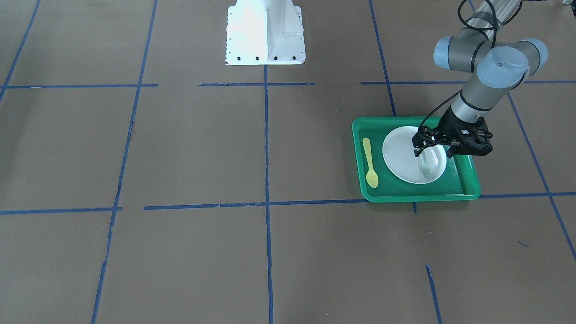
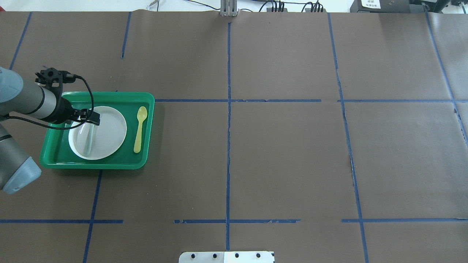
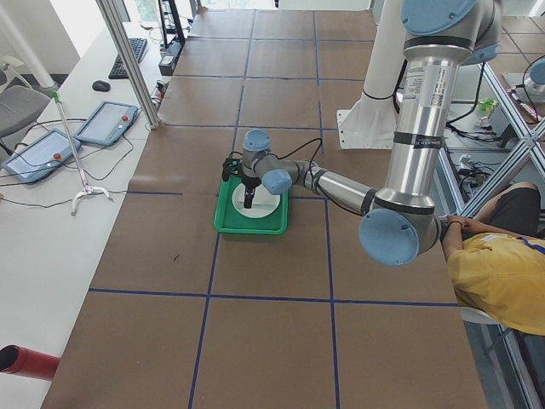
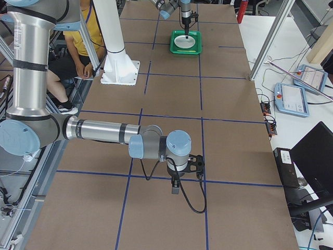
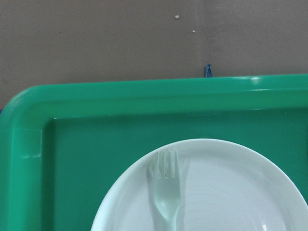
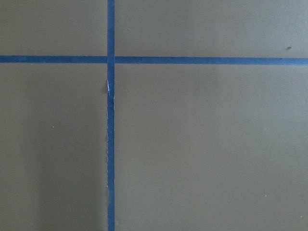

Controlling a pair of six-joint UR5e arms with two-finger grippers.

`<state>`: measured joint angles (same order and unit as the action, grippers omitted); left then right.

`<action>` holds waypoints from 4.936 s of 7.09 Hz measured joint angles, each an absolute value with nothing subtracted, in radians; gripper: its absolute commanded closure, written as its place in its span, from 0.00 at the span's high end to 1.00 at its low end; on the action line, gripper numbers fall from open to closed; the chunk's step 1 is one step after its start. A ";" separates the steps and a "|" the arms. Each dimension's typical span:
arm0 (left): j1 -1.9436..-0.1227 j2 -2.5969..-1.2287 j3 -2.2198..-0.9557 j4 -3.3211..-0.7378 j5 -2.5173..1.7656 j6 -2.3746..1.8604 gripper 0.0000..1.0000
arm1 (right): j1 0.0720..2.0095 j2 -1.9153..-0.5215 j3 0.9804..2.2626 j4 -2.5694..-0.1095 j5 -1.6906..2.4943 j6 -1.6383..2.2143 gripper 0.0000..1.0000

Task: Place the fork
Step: 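Move the left gripper over the pale green fork on the plate, then lower the left gripper and close it on the fork handle, then carry the fork off the plate toward the tray edge nearest the left gripper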

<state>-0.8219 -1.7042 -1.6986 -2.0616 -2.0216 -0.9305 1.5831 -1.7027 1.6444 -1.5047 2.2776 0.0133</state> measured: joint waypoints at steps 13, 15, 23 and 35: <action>-0.780 -1.704 -1.657 -2.060 -2.024 -0.939 0.52 | 1.583 -1.703 1.644 -1.505 2.277 0.014 1.00; -0.778 -1.703 -1.654 -2.060 -2.025 -0.937 0.19 | 1.583 -1.703 1.644 -1.505 2.278 0.014 1.00; -0.820 -1.677 -1.748 -2.043 -2.068 -0.912 0.00 | 1.583 -1.703 1.644 -1.505 2.278 0.014 1.00; -0.969 -1.668 -1.632 -1.986 -2.133 -0.786 0.00 | 1.583 -1.703 1.644 -1.505 2.277 0.014 1.00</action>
